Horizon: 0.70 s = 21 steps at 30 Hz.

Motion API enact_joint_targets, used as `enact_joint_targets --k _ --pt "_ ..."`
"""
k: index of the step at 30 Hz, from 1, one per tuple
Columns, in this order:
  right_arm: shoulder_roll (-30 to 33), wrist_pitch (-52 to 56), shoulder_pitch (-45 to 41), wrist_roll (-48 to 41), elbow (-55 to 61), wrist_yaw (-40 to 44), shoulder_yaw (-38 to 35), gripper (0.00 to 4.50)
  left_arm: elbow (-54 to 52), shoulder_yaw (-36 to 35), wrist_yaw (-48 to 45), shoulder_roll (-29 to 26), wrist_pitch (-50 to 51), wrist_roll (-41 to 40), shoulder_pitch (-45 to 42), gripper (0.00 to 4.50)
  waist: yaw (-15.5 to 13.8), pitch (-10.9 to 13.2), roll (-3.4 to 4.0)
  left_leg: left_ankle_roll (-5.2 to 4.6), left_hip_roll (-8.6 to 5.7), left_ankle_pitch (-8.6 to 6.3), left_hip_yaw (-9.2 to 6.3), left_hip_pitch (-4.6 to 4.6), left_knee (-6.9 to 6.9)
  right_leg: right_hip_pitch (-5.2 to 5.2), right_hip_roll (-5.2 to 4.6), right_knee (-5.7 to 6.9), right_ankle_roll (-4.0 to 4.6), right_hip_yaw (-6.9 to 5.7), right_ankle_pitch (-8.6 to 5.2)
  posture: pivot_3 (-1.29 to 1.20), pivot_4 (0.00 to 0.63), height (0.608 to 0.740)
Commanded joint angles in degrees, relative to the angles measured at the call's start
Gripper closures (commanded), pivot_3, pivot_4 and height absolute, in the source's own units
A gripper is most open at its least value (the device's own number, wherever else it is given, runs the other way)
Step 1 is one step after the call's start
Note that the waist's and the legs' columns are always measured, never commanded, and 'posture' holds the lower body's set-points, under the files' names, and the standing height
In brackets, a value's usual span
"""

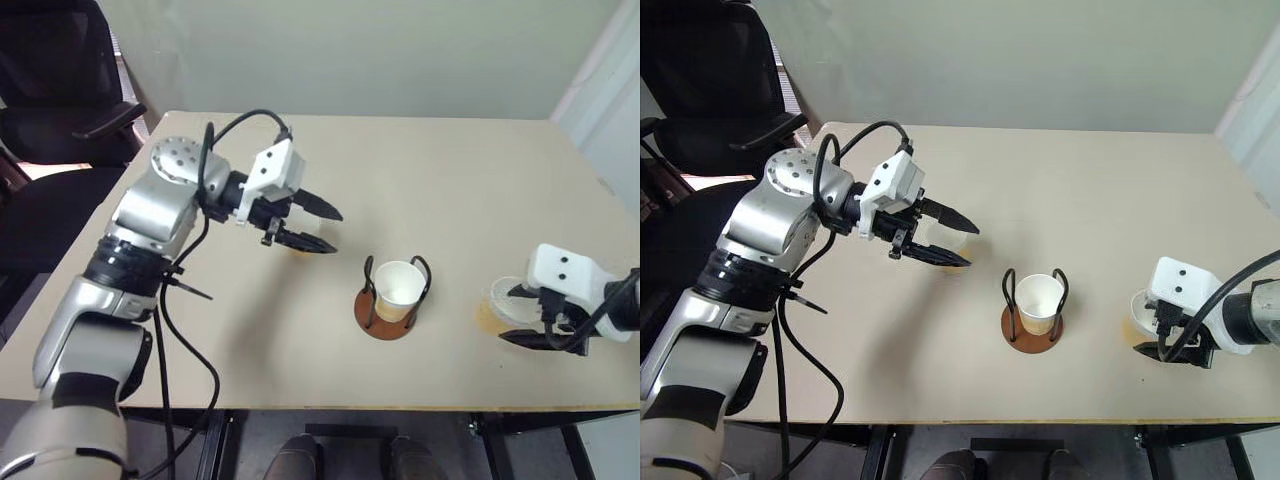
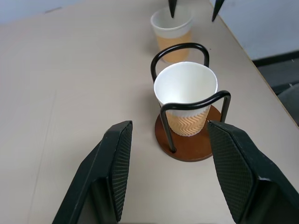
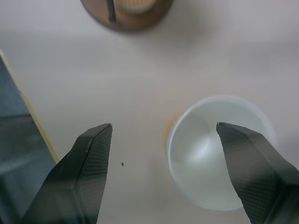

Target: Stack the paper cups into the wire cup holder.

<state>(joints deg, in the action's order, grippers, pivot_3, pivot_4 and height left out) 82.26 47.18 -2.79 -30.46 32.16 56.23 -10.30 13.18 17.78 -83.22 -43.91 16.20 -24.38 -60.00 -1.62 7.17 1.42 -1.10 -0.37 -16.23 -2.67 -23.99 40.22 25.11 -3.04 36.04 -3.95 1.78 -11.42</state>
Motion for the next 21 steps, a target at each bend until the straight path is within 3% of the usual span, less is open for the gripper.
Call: enact_joint_targets --k 1,4,13,17,21 --pt "-0.4 -3.5 -1.3 4.8 -1.9 0.1 3.6 0.79 -2.6 -5.0 1.8 -1.5 2.2 0.5 -0.2 1.79 0.0 0.0 0.0 0.0 -0.01 0.01 0.01 0.01 0.01 0.0 0.01 0.02 0.01 0.0 0.01 0.0 0.15 0.74" --pt "-1.4 -4.4 -3.8 7.6 -3.7 -0.2 7.2 1.36 -1.0 -6.7 2.4 -2.1 2.5 1.8 -0.6 1.76 0.1 0.0 0.0 0.0 0.0 0.04 0.02 0.05 0.0 -0.03 0.0 0.01 0.02 0.01 0.05 0.0 0.15 0.74" --pt "-2.6 -4.8 -7.6 9.8 -4.0 2.5 10.0 4.46 0.6 -8.8 1.5 -2.8 1.1 4.5 -0.3 1.76 0.2 0.0 -0.01 -0.03 0.0 0.1 -0.01 0.09 -0.01 -0.1 -0.01 -0.03 0.07 0.0 0.13 0.0 0.15 0.74" --pt "-2.1 -5.4 -7.8 10.6 -4.0 3.9 9.4 4.46 0.7 -9.2 1.3 -2.6 0.6 5.0 0.2 1.76 0.2 0.0 -0.01 -0.03 0.0 0.09 -0.02 0.09 -0.05 -0.09 -0.01 -0.05 0.07 -0.01 0.12 0.0 0.15 0.74" --pt "2.1 -3.9 -12.9 5.6 -3.0 10.4 2.1 4.46 0.2 -10.2 -0.8 -4.3 1.6 4.1 1.3 1.76 0.3 0.0 0.0 -0.03 0.0 0.09 0.03 0.08 -0.05 -0.08 -0.02 -0.05 0.08 0.01 0.12 0.0 0.15 0.74"
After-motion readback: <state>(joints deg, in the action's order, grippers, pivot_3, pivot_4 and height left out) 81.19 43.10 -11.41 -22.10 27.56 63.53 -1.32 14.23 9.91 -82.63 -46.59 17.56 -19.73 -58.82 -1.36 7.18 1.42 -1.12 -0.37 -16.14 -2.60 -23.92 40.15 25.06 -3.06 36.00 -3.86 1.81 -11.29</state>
